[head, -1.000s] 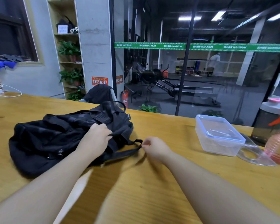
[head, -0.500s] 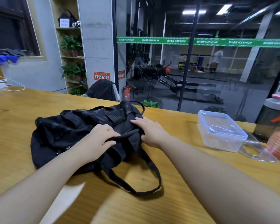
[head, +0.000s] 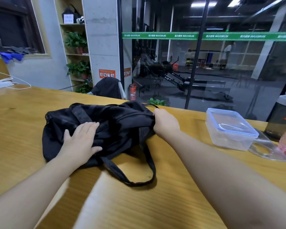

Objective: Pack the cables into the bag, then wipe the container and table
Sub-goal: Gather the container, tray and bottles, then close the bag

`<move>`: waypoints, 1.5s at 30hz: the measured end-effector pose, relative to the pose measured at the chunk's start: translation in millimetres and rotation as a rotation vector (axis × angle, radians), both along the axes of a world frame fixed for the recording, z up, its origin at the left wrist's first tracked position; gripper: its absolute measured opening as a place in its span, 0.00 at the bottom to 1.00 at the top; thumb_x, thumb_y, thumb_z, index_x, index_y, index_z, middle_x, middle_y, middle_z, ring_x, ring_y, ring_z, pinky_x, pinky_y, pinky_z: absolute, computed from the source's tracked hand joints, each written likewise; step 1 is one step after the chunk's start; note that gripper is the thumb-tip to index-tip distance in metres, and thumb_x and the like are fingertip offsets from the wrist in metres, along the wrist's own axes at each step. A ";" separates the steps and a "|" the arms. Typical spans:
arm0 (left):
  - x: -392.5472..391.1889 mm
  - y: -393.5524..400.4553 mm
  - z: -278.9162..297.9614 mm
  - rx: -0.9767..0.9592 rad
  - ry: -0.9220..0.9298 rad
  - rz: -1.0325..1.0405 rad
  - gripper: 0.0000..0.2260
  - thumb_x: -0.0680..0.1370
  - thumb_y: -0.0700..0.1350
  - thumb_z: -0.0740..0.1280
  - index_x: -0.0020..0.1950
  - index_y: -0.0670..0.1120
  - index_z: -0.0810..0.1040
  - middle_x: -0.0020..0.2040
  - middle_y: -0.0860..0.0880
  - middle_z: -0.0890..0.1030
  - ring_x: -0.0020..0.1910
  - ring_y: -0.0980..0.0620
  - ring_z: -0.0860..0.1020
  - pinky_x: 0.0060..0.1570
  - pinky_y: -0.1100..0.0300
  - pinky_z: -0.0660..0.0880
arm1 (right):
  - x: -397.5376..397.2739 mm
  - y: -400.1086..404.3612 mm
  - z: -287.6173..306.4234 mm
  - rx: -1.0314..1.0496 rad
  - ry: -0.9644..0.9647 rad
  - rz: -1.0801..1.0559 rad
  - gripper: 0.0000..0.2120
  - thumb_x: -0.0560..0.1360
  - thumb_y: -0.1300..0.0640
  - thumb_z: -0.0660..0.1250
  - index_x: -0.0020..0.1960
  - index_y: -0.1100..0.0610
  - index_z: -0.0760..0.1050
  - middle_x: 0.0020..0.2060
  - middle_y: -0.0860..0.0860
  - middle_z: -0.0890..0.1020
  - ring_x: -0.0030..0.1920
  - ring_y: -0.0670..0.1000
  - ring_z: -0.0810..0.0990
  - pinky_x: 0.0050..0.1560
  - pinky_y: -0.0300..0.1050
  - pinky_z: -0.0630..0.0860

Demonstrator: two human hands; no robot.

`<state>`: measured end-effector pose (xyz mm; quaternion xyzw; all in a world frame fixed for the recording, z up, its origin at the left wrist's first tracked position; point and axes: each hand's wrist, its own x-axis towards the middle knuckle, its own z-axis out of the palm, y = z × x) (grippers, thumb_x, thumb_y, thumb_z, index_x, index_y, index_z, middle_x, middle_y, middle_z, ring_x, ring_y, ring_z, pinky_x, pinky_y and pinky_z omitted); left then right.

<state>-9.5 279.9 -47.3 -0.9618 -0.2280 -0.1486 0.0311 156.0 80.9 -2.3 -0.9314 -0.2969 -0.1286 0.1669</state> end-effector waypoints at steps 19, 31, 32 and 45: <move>136.3 -34.1 -6.8 0.036 -0.067 -0.112 0.35 0.76 0.38 0.65 0.75 0.56 0.49 0.77 0.50 0.51 0.76 0.48 0.47 0.65 0.46 0.66 | 52.2 -97.1 24.7 -0.137 -0.184 -0.129 0.03 0.73 0.62 0.57 0.44 0.56 0.64 0.39 0.52 0.70 0.40 0.59 0.70 0.36 0.47 0.64; 183.4 -31.0 -2.9 -0.230 -0.108 -0.034 0.32 0.75 0.46 0.68 0.73 0.45 0.55 0.69 0.42 0.65 0.62 0.42 0.71 0.54 0.52 0.73 | 79.1 -112.7 32.0 0.039 0.077 -0.037 0.17 0.68 0.45 0.74 0.42 0.55 0.71 0.40 0.50 0.78 0.44 0.53 0.76 0.39 0.47 0.70; 182.5 -26.3 -3.0 -0.270 -0.080 -0.062 0.32 0.74 0.50 0.69 0.72 0.44 0.57 0.67 0.42 0.70 0.59 0.43 0.73 0.52 0.53 0.74 | 82.2 -115.7 29.6 0.054 0.156 0.001 0.16 0.67 0.47 0.75 0.44 0.56 0.73 0.41 0.50 0.78 0.44 0.53 0.76 0.41 0.47 0.72; 176.1 7.8 1.1 -0.464 0.155 -0.294 0.28 0.73 0.53 0.69 0.72 0.51 0.66 0.68 0.53 0.70 0.66 0.51 0.69 0.63 0.58 0.68 | 92.7 -138.6 28.6 -0.078 0.579 0.167 0.16 0.72 0.64 0.65 0.51 0.43 0.77 0.38 0.40 0.76 0.36 0.38 0.73 0.37 0.29 0.66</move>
